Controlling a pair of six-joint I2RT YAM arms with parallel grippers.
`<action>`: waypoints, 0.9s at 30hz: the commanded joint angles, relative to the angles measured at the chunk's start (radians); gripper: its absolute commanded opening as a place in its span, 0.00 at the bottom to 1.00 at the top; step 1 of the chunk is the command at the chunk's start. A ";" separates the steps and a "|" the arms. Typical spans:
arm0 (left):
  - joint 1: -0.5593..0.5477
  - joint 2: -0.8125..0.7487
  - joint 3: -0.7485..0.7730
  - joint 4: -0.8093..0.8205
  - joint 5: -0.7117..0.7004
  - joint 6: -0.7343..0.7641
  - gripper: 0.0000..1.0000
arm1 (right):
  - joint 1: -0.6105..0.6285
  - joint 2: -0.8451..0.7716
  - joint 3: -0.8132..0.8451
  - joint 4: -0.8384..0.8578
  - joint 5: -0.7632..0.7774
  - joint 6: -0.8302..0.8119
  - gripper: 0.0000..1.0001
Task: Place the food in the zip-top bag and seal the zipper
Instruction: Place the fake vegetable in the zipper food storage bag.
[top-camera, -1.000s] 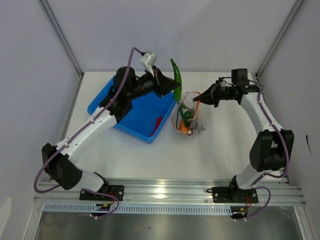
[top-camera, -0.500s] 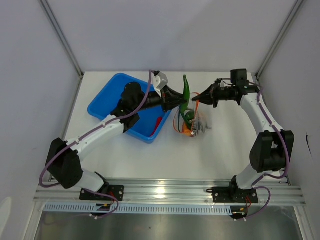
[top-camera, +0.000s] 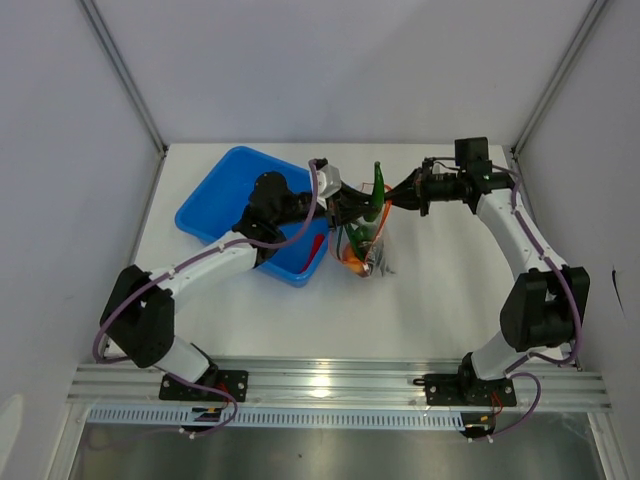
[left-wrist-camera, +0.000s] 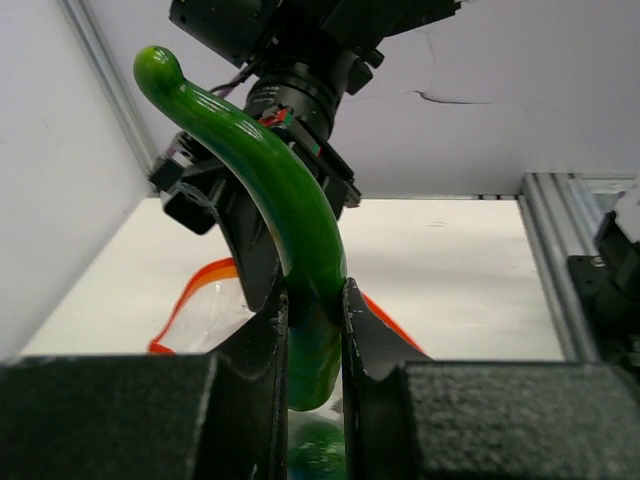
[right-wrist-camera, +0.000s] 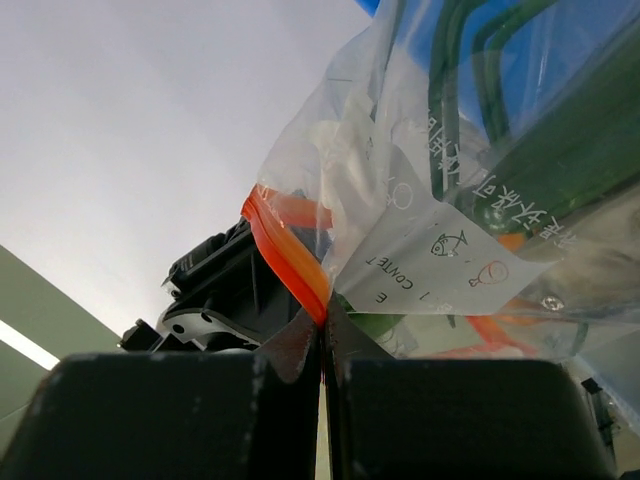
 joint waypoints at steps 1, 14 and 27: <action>0.000 0.013 -0.021 0.114 0.000 0.108 0.00 | 0.011 -0.065 -0.003 0.042 -0.069 0.066 0.00; 0.004 0.069 -0.147 0.357 -0.099 0.196 0.01 | 0.009 -0.145 -0.077 0.135 -0.114 0.212 0.00; 0.003 0.108 -0.185 0.424 -0.263 0.222 0.67 | 0.011 -0.157 -0.074 0.181 -0.115 0.258 0.00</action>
